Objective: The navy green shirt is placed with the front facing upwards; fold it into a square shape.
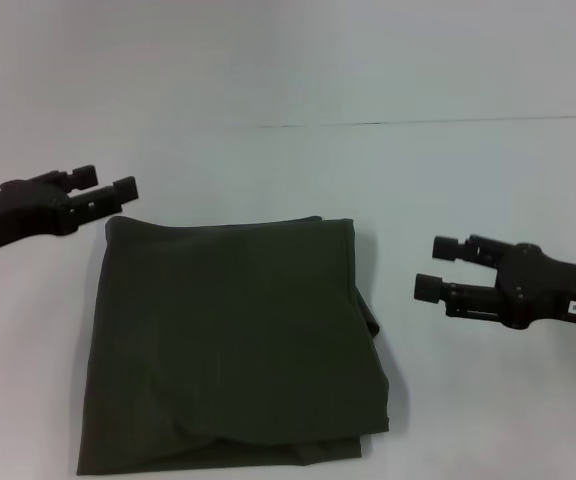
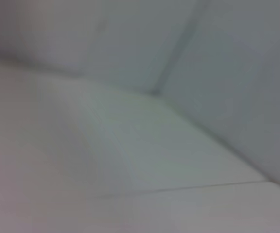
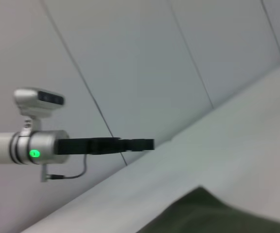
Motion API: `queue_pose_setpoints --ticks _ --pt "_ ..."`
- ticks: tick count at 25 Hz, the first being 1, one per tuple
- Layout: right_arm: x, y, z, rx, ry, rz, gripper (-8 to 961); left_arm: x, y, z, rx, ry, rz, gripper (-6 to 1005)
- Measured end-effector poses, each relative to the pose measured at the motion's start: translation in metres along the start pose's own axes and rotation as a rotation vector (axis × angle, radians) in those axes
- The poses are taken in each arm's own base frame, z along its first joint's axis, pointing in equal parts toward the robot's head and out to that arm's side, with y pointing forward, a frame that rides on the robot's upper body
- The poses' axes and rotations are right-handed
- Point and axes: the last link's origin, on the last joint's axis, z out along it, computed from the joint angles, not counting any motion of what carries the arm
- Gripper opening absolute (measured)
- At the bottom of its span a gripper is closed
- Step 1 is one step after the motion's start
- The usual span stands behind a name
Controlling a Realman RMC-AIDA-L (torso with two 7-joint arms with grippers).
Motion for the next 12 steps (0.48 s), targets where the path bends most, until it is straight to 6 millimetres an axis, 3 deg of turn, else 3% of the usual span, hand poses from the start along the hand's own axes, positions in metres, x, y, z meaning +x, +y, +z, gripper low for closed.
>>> queue_pose_setpoints --ticks 5,8,12 --pt "0.002 0.004 0.010 -0.008 -0.016 -0.213 896 -0.010 0.031 -0.037 -0.159 0.144 0.208 766" --pt "0.015 0.013 0.012 -0.023 -0.027 -0.328 896 -0.027 0.041 -0.052 -0.210 0.150 0.263 863" --pt "0.038 0.025 0.009 -0.044 -0.025 -0.346 897 -0.056 0.046 -0.072 -0.203 0.105 0.294 949"
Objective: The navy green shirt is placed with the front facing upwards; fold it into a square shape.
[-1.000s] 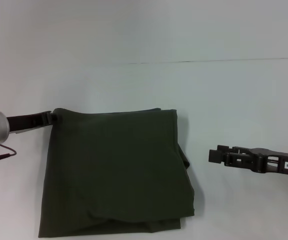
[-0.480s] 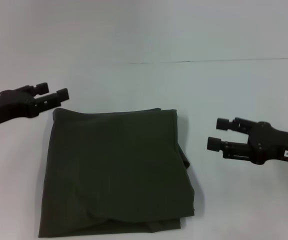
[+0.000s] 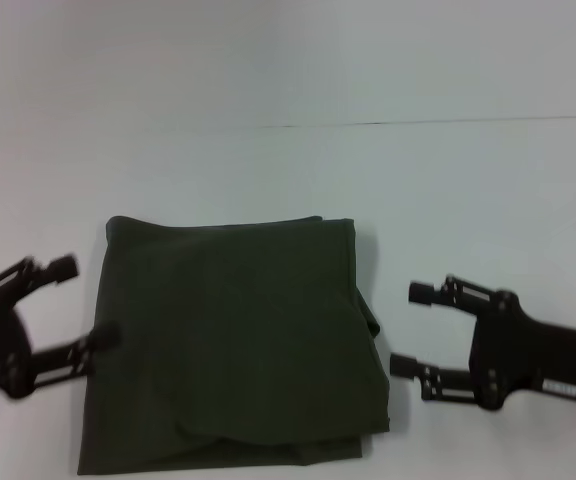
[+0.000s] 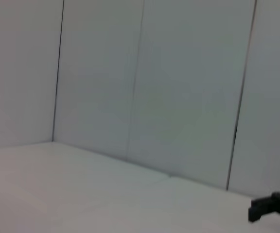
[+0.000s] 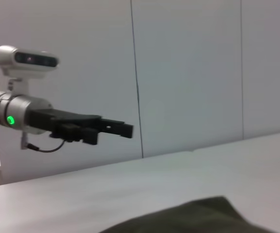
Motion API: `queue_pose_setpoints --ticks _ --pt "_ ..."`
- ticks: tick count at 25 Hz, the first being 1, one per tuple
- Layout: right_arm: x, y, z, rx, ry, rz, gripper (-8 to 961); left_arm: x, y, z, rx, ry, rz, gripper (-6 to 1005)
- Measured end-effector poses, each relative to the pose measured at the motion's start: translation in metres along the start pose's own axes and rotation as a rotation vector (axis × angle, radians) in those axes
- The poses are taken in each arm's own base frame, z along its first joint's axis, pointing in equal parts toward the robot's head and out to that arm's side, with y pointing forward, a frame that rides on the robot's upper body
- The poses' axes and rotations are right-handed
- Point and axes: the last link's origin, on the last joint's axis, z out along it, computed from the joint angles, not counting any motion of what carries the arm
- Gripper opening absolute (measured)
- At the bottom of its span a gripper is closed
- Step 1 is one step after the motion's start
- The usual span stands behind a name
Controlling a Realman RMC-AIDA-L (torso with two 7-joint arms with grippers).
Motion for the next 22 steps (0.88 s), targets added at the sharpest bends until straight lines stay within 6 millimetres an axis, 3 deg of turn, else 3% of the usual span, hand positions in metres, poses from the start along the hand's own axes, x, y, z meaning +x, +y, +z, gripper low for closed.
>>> queue_pose_setpoints --ticks 5,8,11,22 --pt "0.026 0.018 -0.013 0.048 0.025 0.037 897 -0.036 0.016 -0.027 0.054 -0.070 -0.006 949" --pt "0.052 0.033 -0.020 0.086 0.089 0.011 897 -0.055 0.022 -0.033 0.064 -0.130 -0.037 949" --pt "0.061 0.038 -0.020 0.095 0.113 0.007 897 -0.071 0.026 -0.037 0.094 -0.161 -0.064 949" --pt "0.070 0.045 -0.019 0.101 0.130 -0.006 896 -0.076 0.027 -0.039 0.093 -0.175 -0.051 949"
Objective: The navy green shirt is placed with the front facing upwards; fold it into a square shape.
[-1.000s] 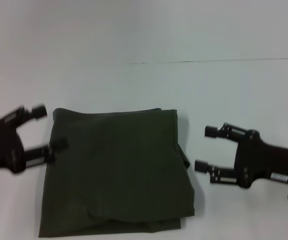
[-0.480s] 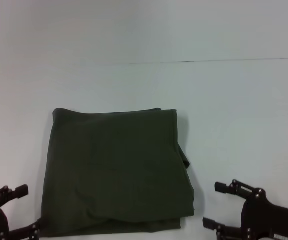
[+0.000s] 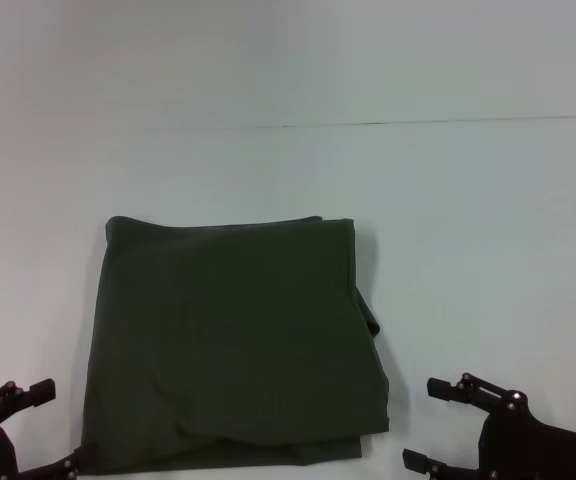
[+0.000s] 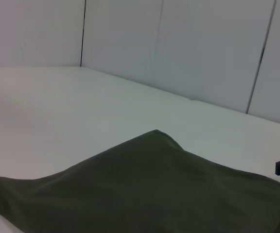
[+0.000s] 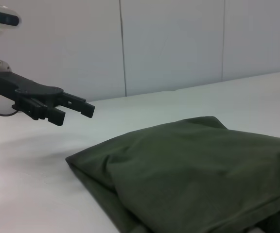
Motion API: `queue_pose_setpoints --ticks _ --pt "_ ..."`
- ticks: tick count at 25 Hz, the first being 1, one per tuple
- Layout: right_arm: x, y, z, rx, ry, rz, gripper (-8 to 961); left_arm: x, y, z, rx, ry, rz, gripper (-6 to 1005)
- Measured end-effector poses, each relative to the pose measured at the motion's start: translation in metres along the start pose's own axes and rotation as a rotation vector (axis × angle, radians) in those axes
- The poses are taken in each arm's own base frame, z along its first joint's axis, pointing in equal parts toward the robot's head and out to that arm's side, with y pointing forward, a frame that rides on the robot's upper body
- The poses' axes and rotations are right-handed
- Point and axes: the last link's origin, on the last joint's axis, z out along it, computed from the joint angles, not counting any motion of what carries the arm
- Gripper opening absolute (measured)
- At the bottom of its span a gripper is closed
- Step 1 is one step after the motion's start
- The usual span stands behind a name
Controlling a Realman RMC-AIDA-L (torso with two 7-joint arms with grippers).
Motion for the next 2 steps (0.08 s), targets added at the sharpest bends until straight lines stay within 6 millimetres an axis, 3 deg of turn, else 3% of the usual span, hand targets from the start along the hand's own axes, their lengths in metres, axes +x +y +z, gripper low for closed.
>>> queue_pose_setpoints --ticks 2 --pt "-0.0003 -0.0008 0.0003 0.002 0.000 -0.001 896 -0.0002 -0.0003 0.0000 0.002 -0.002 0.002 949"
